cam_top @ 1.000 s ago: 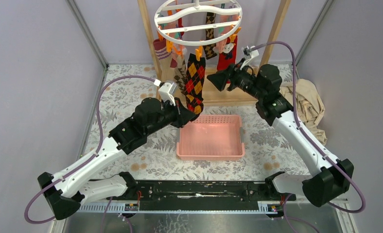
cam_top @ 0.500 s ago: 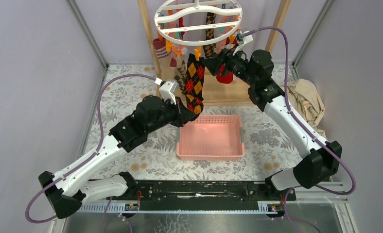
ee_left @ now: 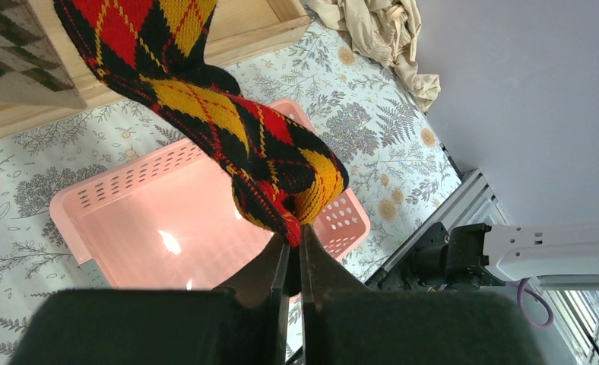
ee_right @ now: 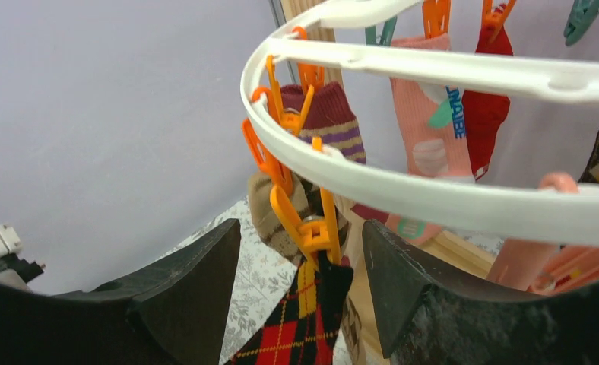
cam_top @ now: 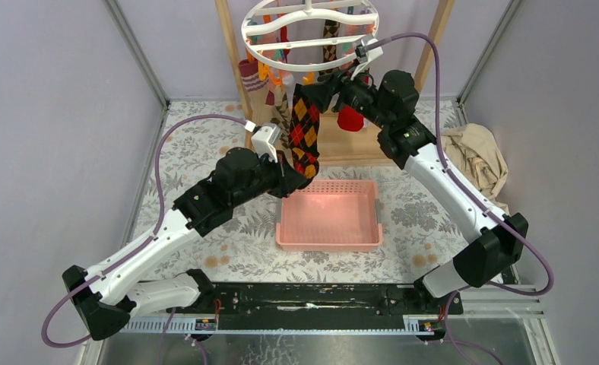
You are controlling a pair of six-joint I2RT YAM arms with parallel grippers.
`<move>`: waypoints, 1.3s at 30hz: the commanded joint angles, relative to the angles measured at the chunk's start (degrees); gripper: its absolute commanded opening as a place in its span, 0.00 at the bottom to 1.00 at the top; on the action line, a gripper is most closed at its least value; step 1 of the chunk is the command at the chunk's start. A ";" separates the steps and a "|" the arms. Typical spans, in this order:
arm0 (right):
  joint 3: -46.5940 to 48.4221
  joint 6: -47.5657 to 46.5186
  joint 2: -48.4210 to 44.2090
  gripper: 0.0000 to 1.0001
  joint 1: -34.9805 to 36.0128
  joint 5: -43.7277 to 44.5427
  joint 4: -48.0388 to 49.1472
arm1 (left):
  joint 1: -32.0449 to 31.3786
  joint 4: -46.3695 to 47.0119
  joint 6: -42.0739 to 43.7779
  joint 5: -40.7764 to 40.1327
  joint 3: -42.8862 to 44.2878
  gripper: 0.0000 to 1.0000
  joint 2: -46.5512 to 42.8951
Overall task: Remove the socks clipped to the hanger
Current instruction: Remove the sock from the hanger.
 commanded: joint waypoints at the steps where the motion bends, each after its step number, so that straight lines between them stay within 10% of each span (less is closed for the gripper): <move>1: 4.89 -2.18 1.70 0.67 1.06 3.22 1.36 | 0.56 0.66 1.34 1.08 1.59 0.10 0.05; 39: 1.13 1.52 2.71 0.43 2.54 8.27 12.43 | 1.76 0.96 1.61 2.40 0.10 0.10 0.14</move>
